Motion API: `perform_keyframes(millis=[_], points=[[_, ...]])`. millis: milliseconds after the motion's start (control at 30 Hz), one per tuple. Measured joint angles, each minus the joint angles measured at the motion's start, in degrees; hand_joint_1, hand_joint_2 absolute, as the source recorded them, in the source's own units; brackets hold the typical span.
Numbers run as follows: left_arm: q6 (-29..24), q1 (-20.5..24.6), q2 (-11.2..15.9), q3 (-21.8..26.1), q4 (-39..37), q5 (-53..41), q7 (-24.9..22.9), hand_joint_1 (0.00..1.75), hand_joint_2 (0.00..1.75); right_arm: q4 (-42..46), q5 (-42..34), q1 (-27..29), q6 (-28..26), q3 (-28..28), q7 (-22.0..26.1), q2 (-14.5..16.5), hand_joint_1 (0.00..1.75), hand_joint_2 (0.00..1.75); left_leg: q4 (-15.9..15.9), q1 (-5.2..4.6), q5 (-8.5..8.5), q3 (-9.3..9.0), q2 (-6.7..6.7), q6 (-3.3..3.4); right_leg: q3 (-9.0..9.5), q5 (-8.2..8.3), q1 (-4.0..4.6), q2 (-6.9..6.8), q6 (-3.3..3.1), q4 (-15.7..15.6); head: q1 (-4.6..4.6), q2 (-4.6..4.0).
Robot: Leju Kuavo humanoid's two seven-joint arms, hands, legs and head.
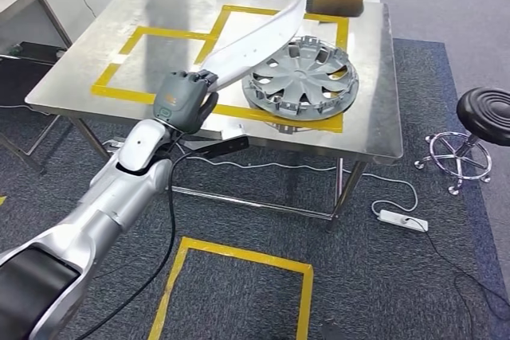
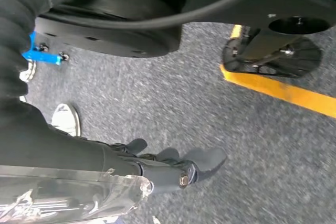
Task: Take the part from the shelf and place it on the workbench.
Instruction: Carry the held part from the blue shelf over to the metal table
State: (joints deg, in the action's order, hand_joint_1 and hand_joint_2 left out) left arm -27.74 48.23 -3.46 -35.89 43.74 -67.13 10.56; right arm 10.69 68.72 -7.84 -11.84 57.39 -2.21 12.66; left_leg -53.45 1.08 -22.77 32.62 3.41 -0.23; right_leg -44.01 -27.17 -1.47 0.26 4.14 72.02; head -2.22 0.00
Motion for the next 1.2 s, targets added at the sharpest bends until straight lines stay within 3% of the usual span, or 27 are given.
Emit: perform_keyframes(millis=[33, 100, 133, 167, 200, 267, 333, 400, 467, 500, 533, 567, 600, 667, 700, 733, 800, 867, 933, 1000, 1033, 1067, 1133, 1200], points=[[0.01, -0.07, -0.01, -0.08, -0.06, -0.02, -0.03, 1.75, 1.75, 0.00, -0.01, -0.05, -0.02, 0.00, -0.01, 0.00, 0.00, 1.75, -0.06, 0.37, -0.09, -0.05, -0.03, -0.57, -0.12, 0.42, -0.54, -0.06, 0.64, 0.02, 0.00, -0.01], [0.00, -0.15, -0.02, -0.28, -0.22, -0.06, -0.13, 1.75, 1.75, 0.00, -0.02, 0.08, -0.09, 0.01, -0.05, 0.00, 0.00, 1.75, -0.65, 1.46, -0.57, -0.12, -0.14, -2.14, 2.34, 3.31, -2.02, -0.30, 2.32, -5.23, -0.03, -0.01], [-0.01, -0.15, 0.00, -0.37, -0.29, -0.07, -0.19, 1.75, 1.75, -0.05, -0.02, 0.18, -0.10, 0.02, -0.08, 0.11, 0.00, 1.75, -1.24, 1.87, -1.00, 0.02, -0.19, -3.13, 3.57, 4.00, -2.48, -0.30, 3.35, -7.95, -0.23, -0.01], [-0.02, -0.13, 0.02, -0.44, -0.35, -0.08, -0.27, 1.75, 1.75, -0.08, -0.01, 0.23, -0.10, 0.02, -0.10, 0.20, 0.00, 1.75, -2.10, 2.20, -1.49, 0.36, -0.20, -4.07, 4.45, 3.64, -2.70, -0.31, 3.42, -9.76, -0.51, 0.00], [-0.04, -0.15, 0.03, -0.51, -0.40, -0.08, -0.34, 1.75, 1.75, -0.10, -0.03, 0.30, -0.10, 0.04, -0.10, 0.37, 0.00, 1.75, -2.87, 2.41, -2.08, 0.67, -0.19, -4.90, 4.61, 3.08, -2.70, -0.17, 2.89, -10.11, -0.61, 0.00], [-0.10, -0.22, 0.00, -0.68, -0.48, -0.09, -0.44, 1.75, 1.75, -0.07, -0.04, 0.22, -0.08, 0.07, -0.10, 0.57, 0.00, 1.75, -3.69, 2.65, -3.29, 0.55, -0.11, -6.18, 4.31, 1.79, -2.45, 0.19, 0.54, -8.79, -0.34, 0.00], [-0.16, -0.16, -0.13, -0.79, -0.50, -0.10, -0.45, 1.75, 1.75, 0.03, -0.04, 0.17, -0.08, 0.08, -0.12, 0.54, 0.00, 1.75, -5.28, 2.79, -3.71, -0.01, -0.53, -6.66, 4.54, 1.62, -2.24, 0.85, -0.61, -8.17, 0.66, 0.00], [-0.22, -0.05, -0.26, -0.80, -0.52, -0.09, -0.47, 1.75, 1.75, 0.09, -0.01, 0.24, -0.07, 0.08, -0.12, 0.48, 0.00, 1.75, -10.93, 2.36, -3.89, 2.53, -1.36, -6.04, 5.54, 1.30, -1.86, 1.46, -1.31, -8.72, 1.37, 0.00], [-0.24, -0.24, -0.27, -0.80, -0.58, -0.08, -0.50, 1.75, 1.75, 0.09, 0.01, 0.44, -0.04, 0.08, -0.12, 0.50, 0.00, 1.75, -17.92, 1.29, -6.20, 7.83, -1.89, -5.01, 7.01, 0.87, -1.47, 1.91, -1.90, -9.73, 1.51, 0.00], [-0.23, -0.36, -0.22, -0.80, -0.62, -0.08, -0.51, 1.75, 1.75, 0.08, 0.00, 0.60, -0.01, 0.09, -0.13, 0.52, 0.00, 1.75, -19.94, 0.67, -7.72, 10.21, -2.07, -4.42, 7.83, 0.59, -1.30, 2.21, -2.16, -10.18, 1.52, 0.00], [-0.23, -0.45, -0.16, -0.80, -0.65, -0.07, -0.52, 1.75, 1.75, 0.08, 0.00, 0.74, 0.02, 0.09, -0.13, 0.55, 0.00, 1.75, -20.37, 0.02, -8.66, 11.89, -2.29, -3.75, 8.66, 0.25, -1.19, 2.55, -2.37, -10.56, 1.54, 0.00], [-0.24, -0.47, -0.09, -0.79, -0.67, -0.04, -0.52, 1.75, 1.75, 0.07, 0.00, 0.85, 0.04, 0.10, -0.13, 0.61, 0.00, 1.75, -19.11, -0.68, -8.45, 12.72, -2.52, -2.95, 9.50, -0.13, -1.13, 2.91, -2.50, -10.86, 1.56, 0.00], [-0.26, -0.43, -0.02, -0.79, -0.69, -0.02, -0.52, 1.75, 1.75, 0.05, 0.00, 0.91, 0.05, 0.10, -0.13, 0.72, 0.00, 1.75, -16.33, -1.44, -6.67, 12.76, -2.80, -2.05, 10.32, -0.50, -1.11, 3.26, -2.55, -11.15, 1.60, 0.00], [-0.37, -0.33, 0.10, -0.78, -0.70, 0.04, -0.52, 1.75, 1.75, -0.03, 0.02, 1.06, 0.05, 0.10, -0.16, 1.07, 0.00, 1.75, -8.43, -2.99, 0.51, 11.57, -3.64, -0.16, 11.61, -1.24, -1.09, 3.82, -2.44, -11.64, 1.76, 0.00], [-0.45, -0.29, 0.13, -0.79, -0.70, 0.07, -0.52, 1.75, 1.75, -0.07, 0.04, 1.10, 0.04, 0.11, -0.18, 1.26, 0.00, 1.75, -4.97, -3.52, 3.86, 10.86, -4.18, 0.54, 12.01, -1.70, -0.88, 4.10, -2.28, -11.79, 1.95, 0.00], [-0.52, -0.31, 0.15, -0.79, -0.70, 0.09, -0.52, 1.75, 1.75, -0.10, 0.07, 1.11, 0.03, 0.11, -0.20, 1.40, 0.00, 1.75, -2.75, -3.73, 6.17, 10.34, -4.59, 0.86, 12.26, -2.26, -0.61, 4.39, -2.13, -11.94, 2.10, 0.00], [-0.61, -0.34, 0.08, -0.79, -0.70, 0.12, -0.52, 1.75, 1.75, -0.08, 0.13, 1.03, 0.02, 0.13, -0.21, 1.43, 0.00, 1.75, -1.54, -3.43, 6.95, 9.51, -4.82, 0.80, 13.01, -3.40, 0.00, 4.87, -1.95, -12.41, 2.31, 0.00], [-0.66, -0.29, -0.04, -0.78, -0.70, 0.15, -0.52, 1.75, 1.75, -0.05, 0.17, 0.98, 0.01, 0.14, -0.21, 1.27, 0.00, 1.75, -1.54, -2.99, 6.36, 8.74, -4.59, 0.94, 13.27, -4.75, 0.45, 3.43, -1.83, -11.50, 2.19, 0.00], [-0.71, -0.33, -0.07, -0.78, -0.70, 0.18, -0.54, 1.75, 1.75, -0.04, 0.16, 0.86, 0.01, 0.14, -0.20, 1.22, 0.00, 1.75, -1.44, -2.86, 5.72, 8.10, -4.53, 1.48, 10.52, -7.61, 0.95, 1.29, -1.77, -6.03, 2.00, 0.00], [-0.74, -0.71, 0.02, -0.79, -0.71, 0.18, -0.55, 1.75, 1.75, -0.03, 0.12, 0.54, 0.01, 0.14, -0.13, 1.19, 0.00, 1.75, -1.55, -2.86, 5.07, 7.70, -4.51, 1.85, 5.93, -9.90, 1.35, 0.64, -1.83, 0.93, 1.93, 0.00], [-0.74, -0.98, 0.05, -0.80, -0.72, 0.17, -0.55, 1.75, 1.75, -0.02, 0.12, 0.36, 0.01, 0.14, -0.10, 1.16, 0.00, 1.75, -1.68, -2.86, 4.72, 7.49, -4.50, 1.93, 4.34, -9.55, 1.50, 0.59, -1.84, 2.54, 1.93, 0.00], [-0.74, -1.21, 0.06, -0.81, -0.72, 0.17, -0.55, 1.75, 1.75, -0.01, 0.12, 0.22, 0.01, 0.14, -0.11, 1.13, 0.00, 1.75, -1.86, -2.86, 4.34, 7.23, -4.49, 1.97, 3.79, -7.91, 1.61, 0.54, -1.82, 1.96, 1.92, 0.00], [-0.74, -1.35, 0.04, -0.81, -0.72, 0.18, -0.55, 1.75, 1.75, 0.00, 0.15, 0.19, 0.01, 0.15, -0.17, 1.03, 0.00, 1.75, -2.36, -2.86, 3.46, 6.59, -4.51, 1.92, 5.19, -2.35, 1.73, 0.37, -1.96, -4.26, 1.91, 0.00], [-0.76, -1.16, 0.07, -0.79, -0.72, 0.32, -0.55, 1.75, 1.75, 0.00, 0.16, 0.29, -0.01, 0.15, -0.21, 0.94, 0.00, 1.75, -3.03, -3.03, 2.75, 6.25, -4.56, 1.70, 7.38, 1.37, 1.85, 0.16, -2.36, -10.55, 1.95, 0.00]])
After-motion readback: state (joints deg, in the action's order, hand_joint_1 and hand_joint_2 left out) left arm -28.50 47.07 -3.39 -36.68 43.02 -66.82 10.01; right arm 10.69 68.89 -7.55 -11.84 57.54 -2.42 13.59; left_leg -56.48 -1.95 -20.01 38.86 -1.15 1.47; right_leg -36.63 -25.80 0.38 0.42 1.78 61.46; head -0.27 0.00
